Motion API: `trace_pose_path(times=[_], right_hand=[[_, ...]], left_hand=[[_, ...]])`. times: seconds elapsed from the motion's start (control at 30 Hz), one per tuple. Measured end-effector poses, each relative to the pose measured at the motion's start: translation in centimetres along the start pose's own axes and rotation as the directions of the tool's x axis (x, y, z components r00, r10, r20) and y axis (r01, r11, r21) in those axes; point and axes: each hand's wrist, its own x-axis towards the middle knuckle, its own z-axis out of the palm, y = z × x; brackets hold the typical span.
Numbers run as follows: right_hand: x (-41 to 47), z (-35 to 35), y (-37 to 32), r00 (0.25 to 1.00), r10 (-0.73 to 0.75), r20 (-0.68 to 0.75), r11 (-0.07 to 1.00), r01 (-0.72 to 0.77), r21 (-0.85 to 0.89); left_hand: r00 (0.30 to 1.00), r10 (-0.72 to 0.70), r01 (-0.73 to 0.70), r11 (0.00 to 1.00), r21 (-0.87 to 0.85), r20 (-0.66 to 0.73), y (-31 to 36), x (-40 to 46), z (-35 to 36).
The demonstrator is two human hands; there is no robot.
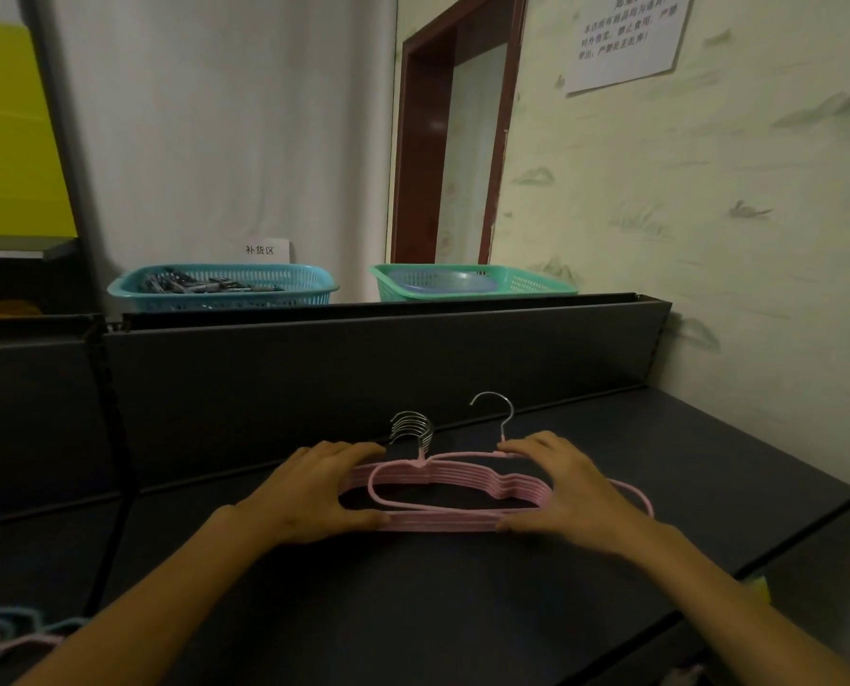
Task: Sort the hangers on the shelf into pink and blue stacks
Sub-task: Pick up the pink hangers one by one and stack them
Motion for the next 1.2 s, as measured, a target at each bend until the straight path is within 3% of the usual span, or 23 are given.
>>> trace_pose_path(times=[0.3,0.7,0.97,1.2], right_hand=[[4.5,3.5,-4.7,0.993,-0.075,0.091,0.997,0.074,0.015],[4.7,4.0,-5.2,0.991,-0.061,0.117,0.998,0.058,0.031],[3.0,0.5,-2.1,0.970,0.071,0.234,0.987,-0.035,-0.156],[2.7,-0.5,-1.4,0.949,0.138,0.285,0.975,-0.079,-0.207]], left_hand=[[1.000,-0.018,0.018,0.999,-0.051,-0.006,-1.9,-1.7,-0.6],[0.998,0.062,-0.062,0.998,-0.011,0.000,-2.0,-1.5,-0.7],[0.995,0.095,-0.096,0.995,0.036,0.036,-2.5,-1.0,-1.5],[0.989,0.077,-0.085,0.995,0.057,0.128,-1.9,0.2,-1.7]])
